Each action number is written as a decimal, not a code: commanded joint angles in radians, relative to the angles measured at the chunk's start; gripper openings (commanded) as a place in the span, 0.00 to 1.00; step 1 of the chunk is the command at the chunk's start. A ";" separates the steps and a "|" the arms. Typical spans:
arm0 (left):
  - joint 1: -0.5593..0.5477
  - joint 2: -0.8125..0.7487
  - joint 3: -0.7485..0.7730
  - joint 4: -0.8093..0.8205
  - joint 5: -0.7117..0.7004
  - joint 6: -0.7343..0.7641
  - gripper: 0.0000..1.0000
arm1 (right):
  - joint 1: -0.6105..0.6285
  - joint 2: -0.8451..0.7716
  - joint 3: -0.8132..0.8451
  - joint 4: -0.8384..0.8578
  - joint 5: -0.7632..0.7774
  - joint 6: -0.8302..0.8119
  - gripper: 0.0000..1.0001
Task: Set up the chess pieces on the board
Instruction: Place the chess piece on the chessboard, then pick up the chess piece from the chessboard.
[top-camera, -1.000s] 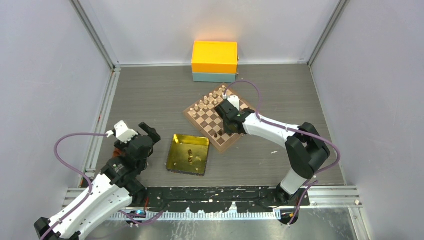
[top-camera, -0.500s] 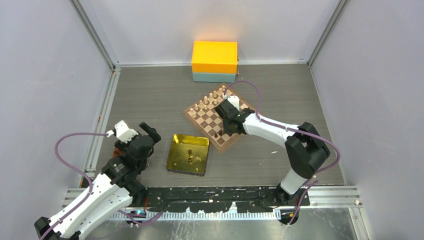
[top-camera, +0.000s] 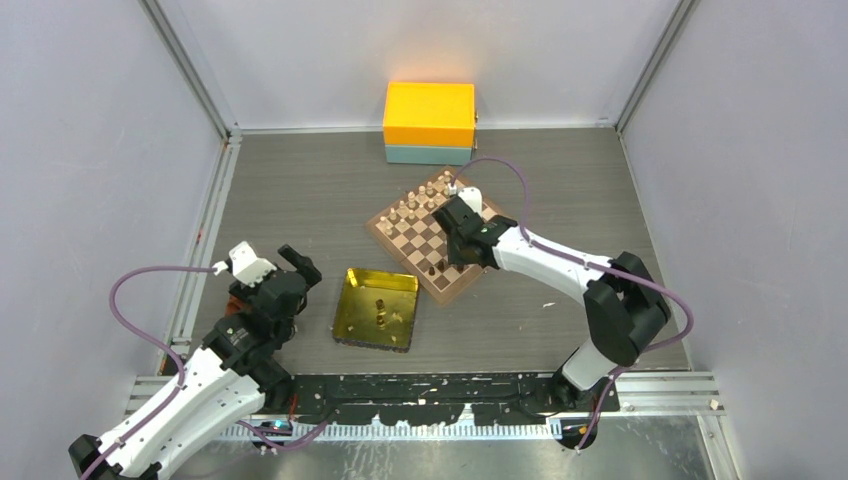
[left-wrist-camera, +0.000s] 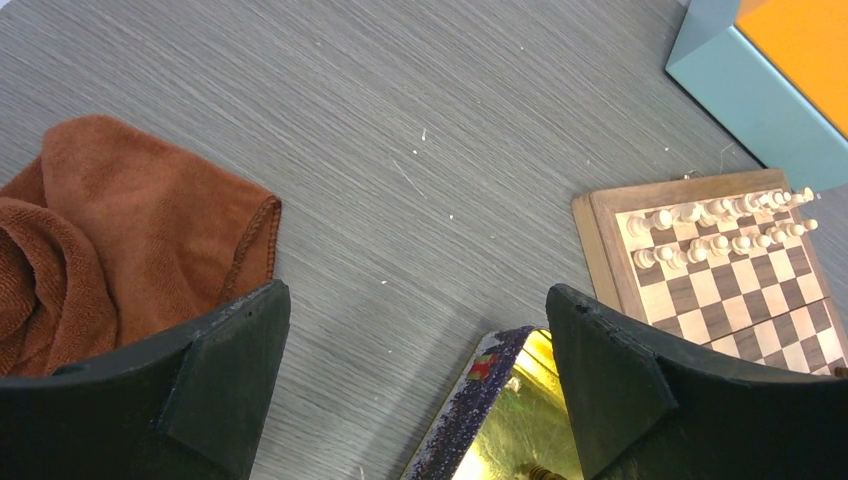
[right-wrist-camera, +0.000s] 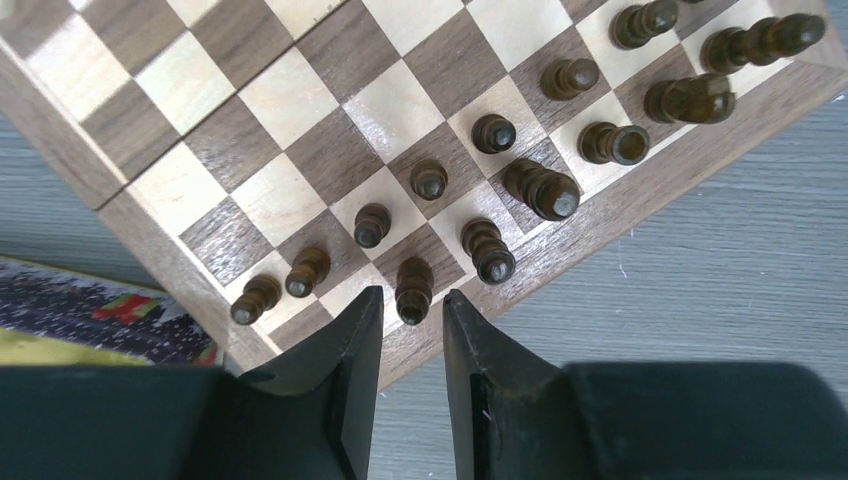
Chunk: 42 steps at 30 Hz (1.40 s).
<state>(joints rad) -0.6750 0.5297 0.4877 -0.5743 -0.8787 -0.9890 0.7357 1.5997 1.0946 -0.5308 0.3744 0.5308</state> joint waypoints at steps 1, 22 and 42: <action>-0.004 -0.008 -0.002 0.029 -0.020 -0.013 1.00 | 0.004 -0.099 0.057 -0.003 0.007 0.000 0.35; -0.004 -0.031 -0.006 0.014 -0.017 -0.016 1.00 | -0.149 -0.196 -0.016 0.034 0.078 0.028 0.35; -0.004 -0.014 -0.009 0.038 -0.025 -0.006 1.00 | -0.247 -0.030 -0.004 0.103 -0.017 0.052 0.35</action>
<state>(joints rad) -0.6750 0.5114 0.4782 -0.5781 -0.8776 -0.9913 0.5003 1.5589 1.0672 -0.4767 0.3672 0.5613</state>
